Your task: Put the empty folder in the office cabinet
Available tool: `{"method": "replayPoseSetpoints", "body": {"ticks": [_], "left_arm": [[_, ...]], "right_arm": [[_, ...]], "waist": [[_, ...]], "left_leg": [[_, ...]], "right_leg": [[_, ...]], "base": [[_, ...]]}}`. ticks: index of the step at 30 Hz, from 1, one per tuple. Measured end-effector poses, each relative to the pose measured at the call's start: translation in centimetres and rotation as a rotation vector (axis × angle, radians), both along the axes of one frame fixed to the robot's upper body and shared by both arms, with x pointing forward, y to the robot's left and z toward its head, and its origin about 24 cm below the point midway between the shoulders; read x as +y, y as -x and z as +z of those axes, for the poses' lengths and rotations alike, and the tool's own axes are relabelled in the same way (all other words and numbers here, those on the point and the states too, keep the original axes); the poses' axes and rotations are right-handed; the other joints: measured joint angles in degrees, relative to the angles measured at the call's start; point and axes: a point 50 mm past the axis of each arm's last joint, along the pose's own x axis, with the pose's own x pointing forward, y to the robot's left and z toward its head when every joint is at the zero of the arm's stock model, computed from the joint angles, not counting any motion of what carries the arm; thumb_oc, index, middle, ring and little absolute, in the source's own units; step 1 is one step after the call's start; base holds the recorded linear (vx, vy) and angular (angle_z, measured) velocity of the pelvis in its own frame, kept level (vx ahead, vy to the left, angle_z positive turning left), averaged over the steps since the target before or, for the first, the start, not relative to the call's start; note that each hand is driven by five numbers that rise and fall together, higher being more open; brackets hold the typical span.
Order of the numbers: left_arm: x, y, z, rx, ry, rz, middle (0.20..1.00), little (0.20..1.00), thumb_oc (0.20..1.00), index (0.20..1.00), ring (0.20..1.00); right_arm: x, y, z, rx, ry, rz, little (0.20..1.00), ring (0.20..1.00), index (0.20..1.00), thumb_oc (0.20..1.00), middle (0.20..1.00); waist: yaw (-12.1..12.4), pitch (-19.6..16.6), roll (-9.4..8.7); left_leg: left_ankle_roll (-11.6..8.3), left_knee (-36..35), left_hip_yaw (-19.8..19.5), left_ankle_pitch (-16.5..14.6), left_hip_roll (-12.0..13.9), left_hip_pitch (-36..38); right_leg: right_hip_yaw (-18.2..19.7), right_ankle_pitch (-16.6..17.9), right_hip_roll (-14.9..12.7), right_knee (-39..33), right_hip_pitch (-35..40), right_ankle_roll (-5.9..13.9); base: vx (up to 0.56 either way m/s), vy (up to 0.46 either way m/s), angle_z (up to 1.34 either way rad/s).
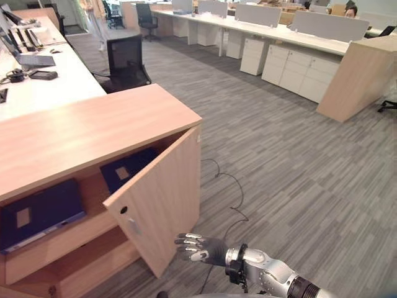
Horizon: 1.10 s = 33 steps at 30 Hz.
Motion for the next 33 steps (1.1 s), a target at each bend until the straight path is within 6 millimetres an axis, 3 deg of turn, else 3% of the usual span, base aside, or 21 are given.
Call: {"method": "replayPoseSetpoints", "body": {"ticks": [1,2,3,4,5,7,8,10,11,12,13,16,19,22,26,27,28,29,30,31,33], "left_arm": [[0.0,-0.9,-0.1,-0.032,-0.002,0.006,1.000,1.000,1.000,1.000,1.000],[-0.1,-1.6,-0.1,-0.050,-0.002,0.002,1.000,1.000,1.000,1.000,1.000],[0.0,-3.4,-0.2,-0.097,-0.006,-0.010,1.000,1.000,1.000,1.000,1.000],[0.0,-4.4,-0.2,-0.124,-0.006,-0.014,1.000,1.000,1.000,1.000,1.000],[-0.2,-4.1,-0.2,-0.120,0.000,-0.011,1.000,1.000,1.000,1.000,1.000],[0.4,-4.2,-0.1,-0.115,-0.020,-0.005,1.000,1.000,1.000,1.000,1.000],[0.6,-3.9,0.0,-0.108,-0.021,0.026,1.000,1.000,1.000,1.000,1.000],[0.1,-2.9,-0.2,-0.089,-0.003,0.036,1.000,1.000,1.000,1.000,1.000],[-0.6,-2.3,-0.3,-0.078,0.014,0.038,1.000,1.000,1.000,1.000,1.000],[-1.4,-1.6,-0.4,-0.067,0.033,0.040,1.000,1.000,1.000,1.000,1.000],[-1.5,-1.4,-0.5,-0.057,0.040,0.022,1.000,1.000,1.000,1.000,1.000],[-0.8,-2.7,-0.4,-0.066,0.016,-0.052,1.000,1.000,1.000,1.000,1.000],[-0.6,-4.6,-0.3,-0.067,0.012,-0.170,1.000,1.000,1.000,1.000,1.000],[-0.6,-4.9,-0.3,-0.048,0.000,-0.262,1.000,1.000,1.000,1.000,1.000],[-0.5,-5.7,-0.3,-0.057,-0.008,-0.312,1.000,1.000,1.000,1.000,1.000],[-0.5,-6.0,-0.3,-0.073,-0.008,-0.314,1.000,1.000,1.000,1.000,1.000],[-0.4,-6.3,-0.2,-0.079,-0.013,-0.321,1.000,1.000,1.000,1.000,1.000],[-0.2,-6.9,-0.1,-0.091,-0.022,-0.332,1.000,1.000,1.000,1.000,1.000],[0.3,-7.3,0.0,-0.091,-0.044,-0.381,1.000,1.000,1.000,1.000,1.000],[0.5,-7.7,0.1,-0.095,-0.056,-0.393,1.000,1.000,1.000,1.000,1.000],[-0.2,-8.5,0.0,-0.122,-0.057,-0.403,1.000,1.000,1.000,1.000,1.000]], "right_arm": [[-0.2,-0.1,0.0,-0.004,0.005,-0.001,1.000,1.000,1.000,1.000,1.000],[-0.5,-0.3,-0.1,-0.007,0.016,-0.008,1.000,1.000,1.000,1.000,1.000],[-0.9,-0.5,-0.1,-0.012,0.032,-0.016,1.000,1.000,1.000,1.000,1.000],[-1.1,-0.9,0.0,-0.025,0.043,-0.012,1.000,1.000,1.000,1.000,1.000],[-1.4,-1.4,0.2,-0.039,0.053,-0.017,1.000,1.000,1.000,1.000,1.000],[-1.5,-2.0,0.1,-0.042,0.051,-0.067,1.000,1.000,1.000,1.000,1.000],[-2.7,-2.2,-0.9,-0.013,0.083,-0.167,1.000,1.000,1.000,1.000,1.000],[-4.7,-1.9,-3.0,0.029,0.193,-0.291,1.000,1.000,1.000,1.000,1.000],[-6.0,-1.5,-4.1,0.054,0.280,-0.326,1.000,1.000,1.000,1.000,1.000],[-7.3,-0.9,-5.2,0.083,0.354,-0.362,1.000,1.000,1.000,1.000,1.000],[-9.1,0.9,-7.9,0.241,0.472,-0.510,1.000,1.000,1.000,1.000,1.000],[-10.7,4.5,-10.4,0.486,0.571,-0.712,1.000,1.000,1.000,1.000,1.000],[-12.1,7.1,-11.4,0.607,0.678,-0.757,1.000,1.000,1.000,1.000,1.000],[-16.5,9.7,-11.4,0.681,0.844,-0.904,1.000,1.000,1.000,1.000,1.000],[-18.0,11.1,-11.4,0.722,0.870,-0.982,1.000,1.000,1.000,1.000,1.000],[-18.1,11.3,-11.4,0.736,0.857,-1.015,1.000,1.000,1.000,1.000,1.000],[-18.0,11.6,-11.4,0.747,0.857,-1.030,1.000,1.000,1.000,1.000,1.000],[-17.8,12.0,-11.5,0.762,0.849,-1.045,1.000,1.000,1.000,1.000,1.000],[-17.5,11.7,-11.6,0.750,0.845,-1.055,1.000,1.000,1.000,1.000,1.000],[-17.4,11.7,-11.6,0.747,0.851,-1.057,1.000,1.000,1.000,1.000,1.000],[-17.0,10.8,-11.5,0.719,0.842,-1.073,1.000,1.000,1.000,1.000,1.000]], "waist": [[0.7,0.5,0.52],[0.9,0.9,1.00],[0.6,1.6,0.16],[1.2,3.0,0.03],[3.0,3.6,1.01],[3.5,6.1,-1.06],[2.9,7.2,-3.44],[1.9,7.1,-3.39],[1.2,6.3,-2.05],[1.0,5.5,-0.55],[1.0,4.7,-1.88],[0.5,4.3,-2.48],[0.8,3.8,-2.42],[0.9,2.1,-1.03],[0.4,1.1,-1.42],[0.3,1.3,-0.92],[-0.2,1.6,-0.14],[-0.2,1.8,-0.07],[-1.2,2.1,-0.31],[-1.9,2.2,-0.57],[-2.7,2.3,0.13]], "left_leg": [[0.97,2.2,-1.5,2.1,0.2,-2.2],[-2.43,5.0,-2.2,4.9,0.4,-4.5],[-5.04,6.4,-1.0,7.7,-0.4,-7.4],[-4.77,5.5,1.4,8.8,-0.8,-7.9],[-2.41,3.9,5.3,5.3,-0.3,-7.7],[-0.39,5.0,15.4,0.0,0.8,-7.3],[0.18,7.7,23.6,0.5,0.8,-6.1],[-1.00,8.6,25.8,0.9,0.8,-3.2],[-0.73,7.5,25.4,1.1,0.9,-0.9],[-1.23,5.2,25.7,3.5,0.9,1.2],[-0.31,1.1,25.2,4.4,-3.4,2.8],[0.97,0.1,22.2,4.6,-6.4,2.2],[1.95,-0.6,19.7,4.1,-8.8,2.0],[4.07,-1.5,16.6,3.0,-12.5,3.0],[6.20,-1.6,13.3,1.6,-15.4,4.2],[7.22,-1.6,12.1,1.1,-16.1,4.9],[8.39,-1.6,10.7,0.5,-16.4,5.7],[8.80,-1.6,9.9,0.3,-16.3,6.1],[9.11,-1.7,6.9,0.3,-16.0,6.0],[9.34,-1.7,5.8,0.6,-16.1,6.0],[9.31,-2.0,2.9,0.8,-15.3,5.8]], "right_leg": [[-1.2,-0.1,0.4,0.1,-0.1,-0.06],[-2.7,-0.5,0.7,0.1,0.0,-0.69],[-4.5,-1.2,-0.3,-0.2,-0.4,-1.42],[-6.2,-1.4,-0.7,-0.2,0.1,-1.76],[-7.0,-1.4,0.1,-0.1,0.6,-1.85],[-9.9,-2.0,-2.6,-0.3,1.8,-2.53],[-14.1,-1.9,-6.0,-0.3,3.6,-2.72],[-16.8,-2.5,-7.6,-0.2,5.9,-0.91],[-17.3,-2.8,-7.6,-0.1,6.6,0.54],[-17.6,-2.6,-7.3,0.2,7.1,1.41],[-18.3,-2.2,-10.2,0.2,7.9,2.56],[-20.2,-1.3,-12.9,3.0,8.1,2.79],[-22.1,-1.2,-15.0,4.5,9.2,2.78],[-24.7,-0.7,-19.5,9.3,10.0,2.79],[-26.6,1.5,-23.2,13.1,12.1,3.48],[-26.4,3.1,-25.2,17.0,11.8,4.83],[-26.2,2.5,-26.2,20.1,11.7,5.43],[-24.2,0.3,-26.3,21.8,10.8,7.56],[-22.5,-4.0,-23.8,20.5,10.0,7.05],[-21.0,-4.6,-22.5,19.3,9.4,6.86],[-7.7,-6.3,-16.8,15.3,3.7,5.04]], "base": [[-0.14,-0.030,0.49],[-0.06,-0.010,1.12],[0.00,0.012,1.35],[-0.01,0.033,1.22],[-0.06,0.066,0.68],[-0.02,0.148,0.97],[0.01,0.170,1.35],[0.05,0.173,0.98],[0.07,0.230,0.58],[0.04,0.378,0.54],[0.01,0.310,0.43],[0.02,0.262,0.61],[0.04,0.300,0.61],[0.07,0.437,0.62],[0.07,0.249,0.48],[0.05,0.197,0.46],[0.06,0.223,0.52],[0.01,0.108,0.80],[0.01,0.054,0.89],[-0.03,0.051,0.95],[-0.03,0.026,0.73]]}}
